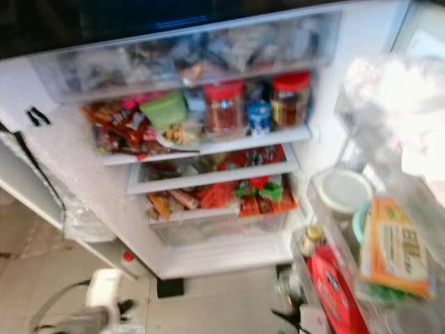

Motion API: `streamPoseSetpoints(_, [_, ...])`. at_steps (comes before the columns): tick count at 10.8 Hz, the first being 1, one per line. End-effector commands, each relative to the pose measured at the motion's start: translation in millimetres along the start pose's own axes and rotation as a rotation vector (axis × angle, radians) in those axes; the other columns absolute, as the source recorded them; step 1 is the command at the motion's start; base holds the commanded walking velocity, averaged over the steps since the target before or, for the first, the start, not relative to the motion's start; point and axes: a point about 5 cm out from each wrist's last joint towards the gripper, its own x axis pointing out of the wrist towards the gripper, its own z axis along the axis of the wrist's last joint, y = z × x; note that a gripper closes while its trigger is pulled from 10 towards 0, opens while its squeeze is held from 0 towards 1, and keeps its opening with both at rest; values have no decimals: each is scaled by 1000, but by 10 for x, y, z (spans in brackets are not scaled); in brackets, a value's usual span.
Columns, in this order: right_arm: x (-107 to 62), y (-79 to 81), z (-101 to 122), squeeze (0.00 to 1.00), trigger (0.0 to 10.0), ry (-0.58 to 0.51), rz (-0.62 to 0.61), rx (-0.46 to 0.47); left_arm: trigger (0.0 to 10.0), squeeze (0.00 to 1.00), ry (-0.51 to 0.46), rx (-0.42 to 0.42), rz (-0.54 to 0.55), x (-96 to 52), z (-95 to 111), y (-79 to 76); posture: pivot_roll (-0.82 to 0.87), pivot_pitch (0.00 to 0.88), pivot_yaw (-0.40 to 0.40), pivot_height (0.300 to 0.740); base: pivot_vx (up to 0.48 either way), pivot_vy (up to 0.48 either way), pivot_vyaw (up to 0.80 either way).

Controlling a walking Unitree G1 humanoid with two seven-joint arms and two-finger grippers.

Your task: Restocking fridge

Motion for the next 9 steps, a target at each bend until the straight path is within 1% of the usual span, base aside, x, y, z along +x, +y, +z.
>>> streamPoseSetpoints(1, [-8,-134,124,0,10000,-47,-46,-6,10000,0,18,19,46,-33,-64,150,-113,53,77,740,0,0,0])
streamPoseSetpoints(2, [-8,-133,126,0,10000,-48,-44,-4,10000,0,-20,31,58,-34,-29,157,-114,59,79,740,0,0,0])
streamPoseSetpoints(3, [-8,-135,128,0,10000,-48,-45,-2,10000,0,-106,2,87,-41,32,164,-108,61,77,740,0,0,0])
streamPoseSetpoints(5, [-8,-135,135,0,10000,-49,-41,3,10000,0,-260,-50,88,-67,150,154,-108,66,78,740,0,0,0])
streamPoseSetpoints(6, [-8,-136,136,0,10000,-49,-41,4,10000,0,-297,-72,81,-75,177,149,-106,68,78,740,0,0,0])
streamPoseSetpoints(7, [-7,-135,138,0,10000,-50,-39,5,10000,0,-353,-125,64,-89,210,140,-106,70,78,740,0,0,0])
streamPoseSetpoints(8, [-7,-132,138,0,10000,-50,-34,6,10000,0,-376,-117,58,-97,227,136,-107,70,78,740,0,0,0])
streamPoseSetpoints(9, [-6,-125,140,0,10000,-50,-26,6,10000,0,-382,-88,57,-100,234,135,-107,71,79,740,0,0,0])
